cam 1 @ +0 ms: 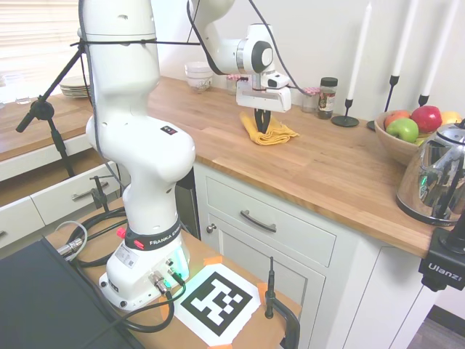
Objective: Wipe the counter
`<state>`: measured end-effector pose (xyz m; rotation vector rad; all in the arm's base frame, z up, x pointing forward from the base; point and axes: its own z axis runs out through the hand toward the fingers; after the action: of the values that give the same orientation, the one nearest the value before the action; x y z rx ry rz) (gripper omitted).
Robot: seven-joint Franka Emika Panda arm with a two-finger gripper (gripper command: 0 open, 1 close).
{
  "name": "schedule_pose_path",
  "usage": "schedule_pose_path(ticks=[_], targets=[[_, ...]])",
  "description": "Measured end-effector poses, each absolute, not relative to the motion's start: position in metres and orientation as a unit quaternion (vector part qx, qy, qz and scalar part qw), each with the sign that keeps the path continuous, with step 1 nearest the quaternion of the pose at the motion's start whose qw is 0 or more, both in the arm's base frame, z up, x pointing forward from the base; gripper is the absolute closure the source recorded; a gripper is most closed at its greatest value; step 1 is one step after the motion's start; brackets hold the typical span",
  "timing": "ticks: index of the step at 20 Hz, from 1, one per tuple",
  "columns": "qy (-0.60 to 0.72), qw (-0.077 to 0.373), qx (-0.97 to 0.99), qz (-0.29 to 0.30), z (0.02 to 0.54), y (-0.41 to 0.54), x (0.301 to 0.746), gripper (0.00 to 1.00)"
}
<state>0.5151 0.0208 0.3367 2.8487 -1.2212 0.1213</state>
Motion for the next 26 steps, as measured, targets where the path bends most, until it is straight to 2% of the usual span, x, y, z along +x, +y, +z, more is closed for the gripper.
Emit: schedule_pose_path(ticks=[7,14,22,23,26], targets=[[-0.438,0.004,0.898,0.038,0.335,-0.081,0.51,1.0],[-0.486,-0.023,0.873,0.042,0.332,-0.197,0.478,1.0],[-0.513,-0.044,0.856,0.047,0.33,-0.244,0.455,1.0],[-0.517,-0.046,0.854,0.048,0.329,-0.247,0.454,0.0],[-0.522,-0.049,0.85,0.048,0.33,-0.25,0.451,0.0]])
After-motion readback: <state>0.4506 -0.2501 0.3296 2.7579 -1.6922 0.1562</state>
